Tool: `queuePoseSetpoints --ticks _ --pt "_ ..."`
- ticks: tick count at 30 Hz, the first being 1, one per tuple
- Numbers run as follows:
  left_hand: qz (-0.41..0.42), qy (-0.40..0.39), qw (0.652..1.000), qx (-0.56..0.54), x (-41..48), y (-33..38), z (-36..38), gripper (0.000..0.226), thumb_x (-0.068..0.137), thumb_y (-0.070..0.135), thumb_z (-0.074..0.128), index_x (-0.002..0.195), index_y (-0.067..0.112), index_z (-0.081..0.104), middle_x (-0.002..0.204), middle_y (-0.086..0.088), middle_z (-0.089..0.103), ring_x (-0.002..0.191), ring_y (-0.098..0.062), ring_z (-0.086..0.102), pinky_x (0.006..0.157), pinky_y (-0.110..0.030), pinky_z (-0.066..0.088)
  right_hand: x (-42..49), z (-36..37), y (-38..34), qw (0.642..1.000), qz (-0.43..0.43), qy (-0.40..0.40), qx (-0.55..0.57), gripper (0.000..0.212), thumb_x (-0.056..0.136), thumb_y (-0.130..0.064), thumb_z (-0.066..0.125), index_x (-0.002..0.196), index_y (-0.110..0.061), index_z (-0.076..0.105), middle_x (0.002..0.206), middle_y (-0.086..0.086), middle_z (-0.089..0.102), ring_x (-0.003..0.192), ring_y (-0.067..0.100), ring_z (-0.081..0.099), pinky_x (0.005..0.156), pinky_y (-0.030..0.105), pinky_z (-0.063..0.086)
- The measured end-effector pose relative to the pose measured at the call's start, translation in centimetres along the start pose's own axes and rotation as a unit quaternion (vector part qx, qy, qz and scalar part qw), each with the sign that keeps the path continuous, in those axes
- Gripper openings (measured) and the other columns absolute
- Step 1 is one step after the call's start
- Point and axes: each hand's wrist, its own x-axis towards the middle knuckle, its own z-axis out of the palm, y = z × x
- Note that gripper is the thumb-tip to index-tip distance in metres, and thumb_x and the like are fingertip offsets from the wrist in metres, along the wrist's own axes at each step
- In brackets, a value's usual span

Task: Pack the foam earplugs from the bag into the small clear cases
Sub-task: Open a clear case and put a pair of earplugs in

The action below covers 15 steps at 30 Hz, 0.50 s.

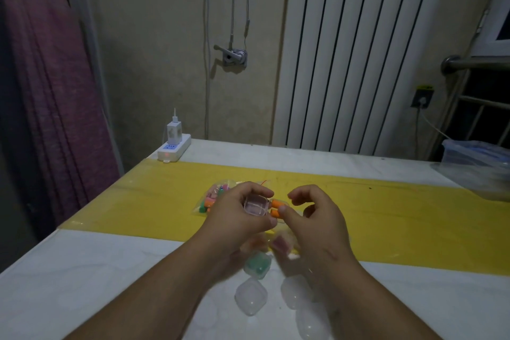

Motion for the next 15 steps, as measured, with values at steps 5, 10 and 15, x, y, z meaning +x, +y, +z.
queuePoseSetpoints --ticks 5,10,15 --pt "0.007 -0.001 1.000 0.006 0.00 0.10 0.09 0.042 0.065 -0.002 0.085 0.094 0.025 0.070 0.088 0.005 0.071 0.076 -0.005 0.068 0.070 -0.023 0.056 0.03 -0.17 -0.14 0.998 0.035 -0.005 0.048 0.023 0.079 -0.020 0.078 0.089 -0.025 0.058 0.089 -0.008 0.062 0.069 0.010 0.047 0.065 0.027 0.042" --pt "0.010 0.006 1.000 0.022 0.07 0.17 0.14 0.043 0.065 -0.002 0.084 0.094 0.026 0.069 0.090 0.004 0.071 0.079 -0.012 0.068 0.075 -0.028 0.058 0.25 -0.46 -0.43 0.988 0.098 -0.029 0.119 0.010 0.087 -0.019 0.070 0.094 -0.018 0.063 0.069 -0.006 0.065 0.050 -0.003 0.053 0.047 0.013 0.040" --pt "0.009 -0.003 0.999 0.033 -0.07 0.33 0.19 0.043 0.066 -0.003 0.083 0.096 0.025 0.069 0.090 0.005 0.070 0.069 -0.001 0.063 0.065 -0.018 0.054 0.21 -0.14 -0.40 0.981 0.120 -0.060 0.140 0.004 0.086 -0.013 0.072 0.087 -0.011 0.069 0.067 -0.002 0.070 0.052 0.008 0.060 0.044 0.019 0.044"
